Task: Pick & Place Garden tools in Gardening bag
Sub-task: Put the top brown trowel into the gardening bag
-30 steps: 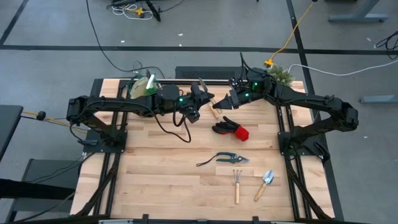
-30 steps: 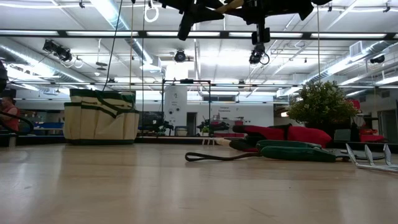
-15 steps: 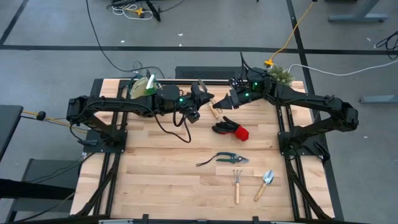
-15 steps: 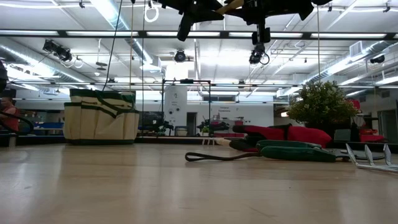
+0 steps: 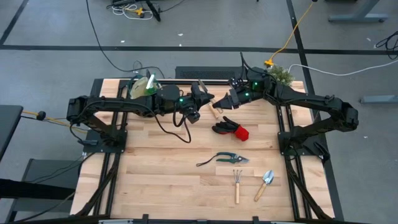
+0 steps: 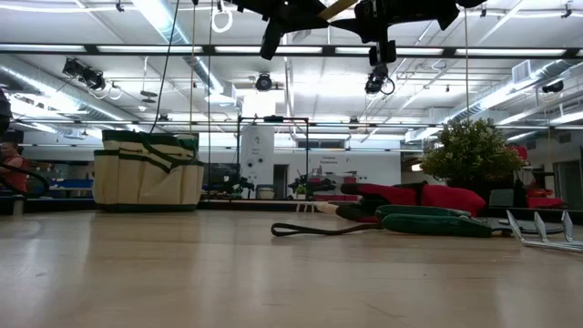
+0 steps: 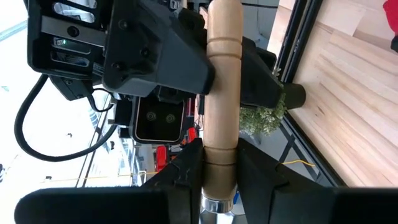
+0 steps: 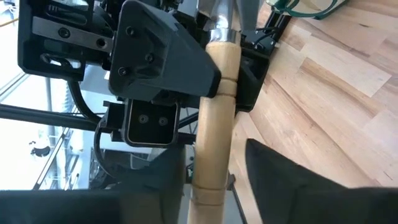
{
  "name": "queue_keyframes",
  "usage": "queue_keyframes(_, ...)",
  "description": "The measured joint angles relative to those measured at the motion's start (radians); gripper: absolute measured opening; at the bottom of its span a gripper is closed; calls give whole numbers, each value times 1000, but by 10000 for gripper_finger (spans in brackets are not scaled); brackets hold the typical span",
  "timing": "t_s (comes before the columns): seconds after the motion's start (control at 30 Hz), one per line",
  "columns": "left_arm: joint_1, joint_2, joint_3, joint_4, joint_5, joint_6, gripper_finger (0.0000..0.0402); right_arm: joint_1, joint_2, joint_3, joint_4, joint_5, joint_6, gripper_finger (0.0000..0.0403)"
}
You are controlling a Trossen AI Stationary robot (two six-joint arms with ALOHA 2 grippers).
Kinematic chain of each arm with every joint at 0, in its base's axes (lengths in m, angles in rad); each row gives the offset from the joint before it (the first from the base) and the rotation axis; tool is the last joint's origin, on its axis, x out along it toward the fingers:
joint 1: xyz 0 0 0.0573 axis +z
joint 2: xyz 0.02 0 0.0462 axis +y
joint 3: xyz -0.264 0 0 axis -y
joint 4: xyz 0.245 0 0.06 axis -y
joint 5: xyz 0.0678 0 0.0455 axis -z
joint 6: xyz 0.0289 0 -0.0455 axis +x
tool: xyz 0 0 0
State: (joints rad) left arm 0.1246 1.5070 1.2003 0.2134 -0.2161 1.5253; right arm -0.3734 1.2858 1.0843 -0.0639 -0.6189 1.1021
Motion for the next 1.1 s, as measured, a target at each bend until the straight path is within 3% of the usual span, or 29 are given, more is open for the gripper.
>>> queue_keyframes(0.17, -4, 0, 0, -3, -11, 0, 80, -21, 0, 0, -2, -21, 1, 215)
queue_keyframes(0.33, -8, 0, 0, -8, -25, 1, 84, -51, 0, 0, -3, -65, -3, 226)
queue_keyframes(0.77, -11, 0, 0, -9, -72, 4, 82, -114, -47, 0, -16, -133, -89, 203)
queue_keyframes(1.1, -11, 0, 0, -3, -72, -61, 81, -173, -142, 0, -147, -42, -294, 178)
